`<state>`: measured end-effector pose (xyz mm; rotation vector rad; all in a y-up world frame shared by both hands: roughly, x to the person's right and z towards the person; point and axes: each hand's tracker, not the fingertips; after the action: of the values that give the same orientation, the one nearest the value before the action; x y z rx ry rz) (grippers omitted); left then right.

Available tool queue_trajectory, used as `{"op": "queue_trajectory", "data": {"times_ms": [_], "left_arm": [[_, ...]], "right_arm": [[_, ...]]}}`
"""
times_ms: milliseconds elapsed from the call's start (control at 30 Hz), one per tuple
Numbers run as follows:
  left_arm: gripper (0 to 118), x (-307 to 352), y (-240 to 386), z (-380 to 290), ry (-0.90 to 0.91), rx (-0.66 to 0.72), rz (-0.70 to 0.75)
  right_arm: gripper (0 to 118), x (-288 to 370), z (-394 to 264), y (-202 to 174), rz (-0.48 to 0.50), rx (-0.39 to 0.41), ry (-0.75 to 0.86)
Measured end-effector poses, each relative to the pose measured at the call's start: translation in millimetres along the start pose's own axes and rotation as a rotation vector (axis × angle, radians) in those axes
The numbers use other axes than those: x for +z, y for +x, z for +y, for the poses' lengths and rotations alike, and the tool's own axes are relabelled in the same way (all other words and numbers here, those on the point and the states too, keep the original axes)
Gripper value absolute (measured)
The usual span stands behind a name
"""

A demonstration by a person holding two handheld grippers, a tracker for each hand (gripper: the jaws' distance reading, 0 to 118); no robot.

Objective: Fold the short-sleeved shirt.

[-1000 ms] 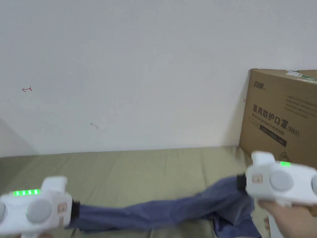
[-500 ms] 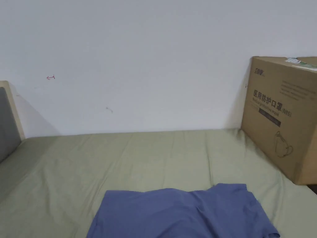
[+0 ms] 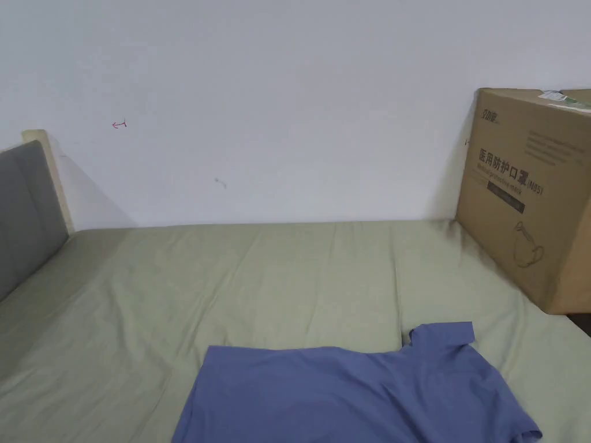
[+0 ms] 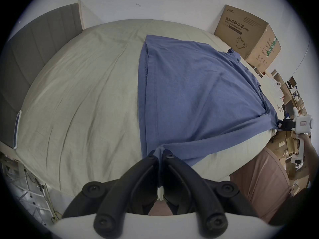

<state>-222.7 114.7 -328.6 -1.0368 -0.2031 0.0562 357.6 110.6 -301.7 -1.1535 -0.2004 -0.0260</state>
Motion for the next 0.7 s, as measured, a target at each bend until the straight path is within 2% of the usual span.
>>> {"op": "queue_trajectory", "data": {"times_ms": [67,100,167,200,233,267,333,433,533,567,600,633,667,700], "left_arm": [[9,-1,0,1,0.005,0.002,0.011],[25,-1,1,1,0.015,-0.008,0.02],[42,7,7,0,0.058,-0.048,0.045],[54,16,6,-1,0.099,-0.061,0.012],[103,23,8,-1,0.113,-0.053,0.002],[118,33,11,-2,0.134,-0.048,0.007],[111,64,22,5,0.225,-0.043,-0.004],[111,102,39,13,0.375,-0.059,-0.026],[114,139,54,24,0.511,-0.015,-0.077],[112,149,58,23,0.585,0.005,-0.089],[104,160,61,22,0.655,0.025,-0.099],[83,167,64,21,0.695,0.036,-0.109],[57,174,65,21,0.725,0.043,-0.121],[31,177,66,20,0.735,0.043,-0.109]], "right_arm": [[9,-5,2,-4,-0.002,0.006,0.007],[25,-5,3,-7,-0.007,0.001,0.015],[44,3,3,-8,0.019,-0.025,0.056],[57,10,3,-6,0.053,-0.044,0.088],[101,18,3,-6,0.076,-0.061,0.117],[118,30,2,-8,0.098,-0.08,0.162],[118,60,2,-14,0.144,-0.116,0.284],[118,101,3,-32,0.255,-0.182,0.44],[118,144,0,-53,0.403,-0.218,0.622],[117,156,-3,-62,0.446,-0.218,0.706],[115,169,-4,-69,0.483,-0.201,0.773],[108,178,-5,-75,0.487,-0.183,0.811],[93,187,-4,-82,0.476,-0.152,0.84],[62,194,-4,-87,0.458,-0.126,0.858]]}}
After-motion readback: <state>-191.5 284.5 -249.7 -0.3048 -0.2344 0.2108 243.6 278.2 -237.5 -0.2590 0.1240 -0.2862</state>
